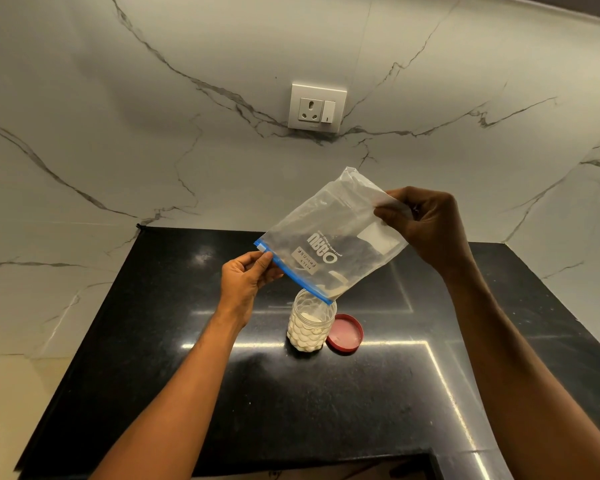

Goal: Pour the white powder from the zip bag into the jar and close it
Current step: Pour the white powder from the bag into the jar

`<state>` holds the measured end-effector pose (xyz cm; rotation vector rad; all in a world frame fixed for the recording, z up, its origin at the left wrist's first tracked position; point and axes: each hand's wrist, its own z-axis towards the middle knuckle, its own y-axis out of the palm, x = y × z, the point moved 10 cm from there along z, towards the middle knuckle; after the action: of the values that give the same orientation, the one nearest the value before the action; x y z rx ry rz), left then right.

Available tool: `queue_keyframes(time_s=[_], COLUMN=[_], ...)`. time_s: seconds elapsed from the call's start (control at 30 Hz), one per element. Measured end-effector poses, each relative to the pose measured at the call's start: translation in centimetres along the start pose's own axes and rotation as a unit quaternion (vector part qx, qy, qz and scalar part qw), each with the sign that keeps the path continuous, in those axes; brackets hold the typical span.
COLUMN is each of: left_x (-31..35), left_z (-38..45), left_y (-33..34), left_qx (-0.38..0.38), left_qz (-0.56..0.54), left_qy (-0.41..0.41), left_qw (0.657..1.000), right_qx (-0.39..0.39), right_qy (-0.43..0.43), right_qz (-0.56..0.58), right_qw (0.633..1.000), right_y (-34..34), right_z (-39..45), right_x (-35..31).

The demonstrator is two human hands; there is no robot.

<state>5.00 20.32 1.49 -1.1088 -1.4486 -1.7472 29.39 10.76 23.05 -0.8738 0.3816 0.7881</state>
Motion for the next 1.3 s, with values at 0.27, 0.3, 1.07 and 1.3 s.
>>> queue_keyframes(time_s=[0.27,0.3,1.07,1.3], left_x=[-0.3,-0.4,-2.1,-2.7], left_z=[-0.1,0.0,0.2,0.4], left_y=[-0.4,-0.4,-1.6,-2.3], left_qx=[0.013,0.014,0.031,0.063], left_qz=[-0.001,0.0,-0.008,-0.031], left_qy=[-0.004,-0.004,-0.014,-0.026], left_qw=[1.0,1.0,0.999,0.997], right_qx=[-0.008,-0.008,-0.023,-0.152], right_qy=[0.008,0.007,0.005,0.109], right_qz=[0.008,0.005,-0.008,-0.029], right_qw=[1.0,1.0,1.0,0.982], right_y=[0.4,0.5,2.2,4.7], right_z=[0.2,0.2,1.0,-0.1], right_x=[0.1,0.0,-1.3,1.3])
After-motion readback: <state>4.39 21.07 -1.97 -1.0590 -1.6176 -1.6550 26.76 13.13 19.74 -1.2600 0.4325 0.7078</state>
